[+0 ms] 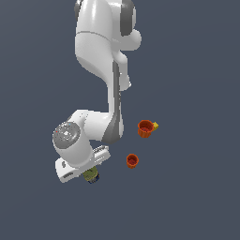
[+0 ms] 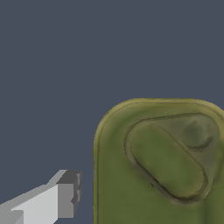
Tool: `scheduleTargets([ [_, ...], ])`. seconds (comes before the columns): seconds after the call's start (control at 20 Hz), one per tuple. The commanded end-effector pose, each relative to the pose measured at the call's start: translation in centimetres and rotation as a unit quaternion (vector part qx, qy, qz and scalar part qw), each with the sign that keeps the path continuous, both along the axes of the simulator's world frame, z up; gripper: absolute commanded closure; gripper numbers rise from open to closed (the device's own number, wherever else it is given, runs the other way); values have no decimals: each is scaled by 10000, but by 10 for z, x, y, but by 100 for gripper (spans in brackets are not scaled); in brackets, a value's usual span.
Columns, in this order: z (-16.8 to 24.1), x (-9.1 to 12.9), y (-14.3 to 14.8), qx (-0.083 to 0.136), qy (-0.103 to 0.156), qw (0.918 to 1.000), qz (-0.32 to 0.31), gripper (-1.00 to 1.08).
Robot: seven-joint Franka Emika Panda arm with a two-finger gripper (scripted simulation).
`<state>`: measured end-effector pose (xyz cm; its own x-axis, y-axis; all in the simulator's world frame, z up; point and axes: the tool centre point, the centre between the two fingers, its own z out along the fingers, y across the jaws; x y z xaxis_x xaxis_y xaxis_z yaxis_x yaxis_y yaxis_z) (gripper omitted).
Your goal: Pick up a designated object from a clutter of objects.
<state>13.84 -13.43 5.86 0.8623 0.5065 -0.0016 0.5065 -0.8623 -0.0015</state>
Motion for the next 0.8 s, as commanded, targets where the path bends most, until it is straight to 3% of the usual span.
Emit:
scheduleTargets([
  [0.0,0,1,0,-2,-10,10000,1,-92],
  [0.05,0,2,0,-2,-10,10000,1,-92],
  [0.1,0,2,0,-2,-10,10000,1,108],
  [0.75,1,0,0,-2,-6,10000,1,108],
])
